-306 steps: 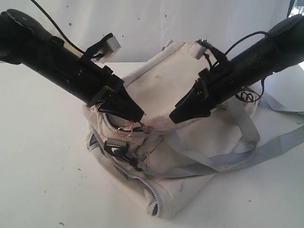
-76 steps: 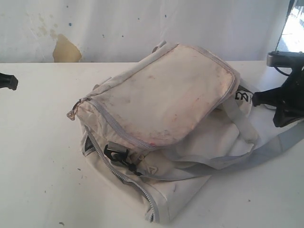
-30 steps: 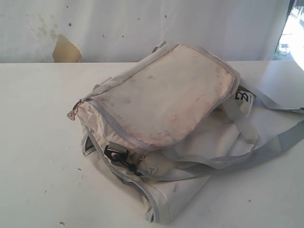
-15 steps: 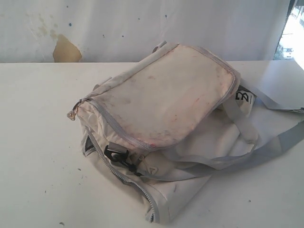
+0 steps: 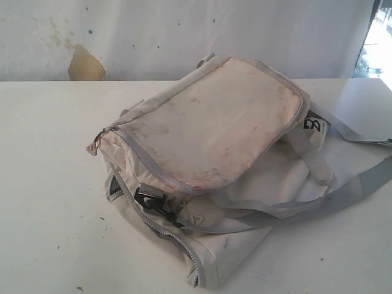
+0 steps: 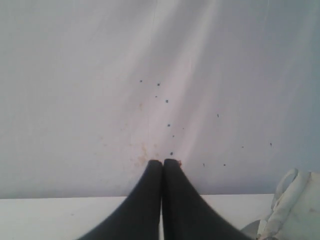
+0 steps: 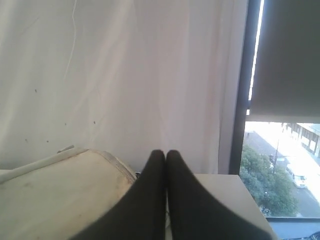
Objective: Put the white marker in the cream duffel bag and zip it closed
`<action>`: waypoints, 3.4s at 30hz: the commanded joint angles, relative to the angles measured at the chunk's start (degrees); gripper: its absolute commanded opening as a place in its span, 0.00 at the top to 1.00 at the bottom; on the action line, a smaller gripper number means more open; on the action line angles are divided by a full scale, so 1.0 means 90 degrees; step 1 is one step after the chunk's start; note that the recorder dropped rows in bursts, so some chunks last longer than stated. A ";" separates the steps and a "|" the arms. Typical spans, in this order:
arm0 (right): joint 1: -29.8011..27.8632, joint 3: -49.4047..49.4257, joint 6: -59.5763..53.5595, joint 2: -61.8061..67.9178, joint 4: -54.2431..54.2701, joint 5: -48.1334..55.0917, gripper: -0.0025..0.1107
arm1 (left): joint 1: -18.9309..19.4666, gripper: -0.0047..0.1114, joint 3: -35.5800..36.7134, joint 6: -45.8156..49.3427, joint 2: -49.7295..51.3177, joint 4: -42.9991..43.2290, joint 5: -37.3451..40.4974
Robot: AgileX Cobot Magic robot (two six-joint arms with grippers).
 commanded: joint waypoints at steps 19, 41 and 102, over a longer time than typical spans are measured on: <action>-0.0013 0.3131 -0.0118 -0.0027 -0.0027 -0.2837 0.98 | -0.0012 0.96 0.3640 -0.0023 0.0003 -0.0051 -0.3288; 0.0180 0.3131 -0.0118 -0.0027 -0.0027 -0.2501 0.98 | -0.0012 0.96 0.3640 -0.0023 0.0003 -0.0051 -0.3288; 0.0178 0.3131 0.0666 -0.0027 -0.0583 -0.2501 0.98 | -0.0012 0.96 0.3640 0.0002 0.0003 -0.0051 -0.3287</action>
